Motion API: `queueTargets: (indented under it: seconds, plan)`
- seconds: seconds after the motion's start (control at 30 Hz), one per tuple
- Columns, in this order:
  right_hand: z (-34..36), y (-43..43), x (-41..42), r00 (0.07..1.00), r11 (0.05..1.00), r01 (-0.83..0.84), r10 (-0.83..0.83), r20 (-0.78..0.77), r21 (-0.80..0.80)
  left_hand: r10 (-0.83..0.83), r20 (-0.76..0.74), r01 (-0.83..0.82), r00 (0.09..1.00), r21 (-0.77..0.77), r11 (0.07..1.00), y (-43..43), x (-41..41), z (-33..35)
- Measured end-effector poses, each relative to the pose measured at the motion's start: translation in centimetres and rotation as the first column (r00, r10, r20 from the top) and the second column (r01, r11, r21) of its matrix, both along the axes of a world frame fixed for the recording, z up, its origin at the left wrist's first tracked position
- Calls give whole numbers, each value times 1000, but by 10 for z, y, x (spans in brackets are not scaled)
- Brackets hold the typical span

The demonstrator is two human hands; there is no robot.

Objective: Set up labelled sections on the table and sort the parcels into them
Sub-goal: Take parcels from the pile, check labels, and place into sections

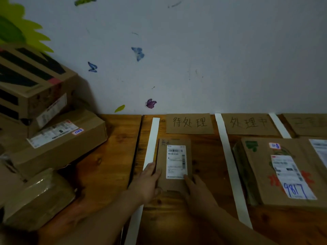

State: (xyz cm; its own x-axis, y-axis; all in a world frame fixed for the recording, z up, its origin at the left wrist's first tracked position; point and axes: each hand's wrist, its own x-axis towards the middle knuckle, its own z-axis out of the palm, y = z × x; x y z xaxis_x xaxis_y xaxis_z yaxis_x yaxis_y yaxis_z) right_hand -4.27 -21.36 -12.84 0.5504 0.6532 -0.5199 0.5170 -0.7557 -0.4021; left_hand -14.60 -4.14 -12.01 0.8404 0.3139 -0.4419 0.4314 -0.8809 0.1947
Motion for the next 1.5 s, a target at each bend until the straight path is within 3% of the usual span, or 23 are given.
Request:
queueTargets:
  seconds: [0.7, 0.93, 1.17, 1.5]
  plan:
    - [0, 43, 9, 1000, 1000, -17, 17, -18, 15, 133, -49, -135, 990, -53, 989, 32, 0, 5]
    - [47, 57, 14, 996, 997, -77, 78, 36, -11, 255, 3, -255, 967, -23, 967, 51, -18, 62]
    - [145, 123, -31, 945, 944, -266, 215, 247, 197, 296, 172, -328, 939, 197, 924, 111, -116, 151]
    - [219, 245, -210, 900, 871, -400, 314, 303, 286, 446, 307, -508, 841, 162, 846, 197, -326, 224]
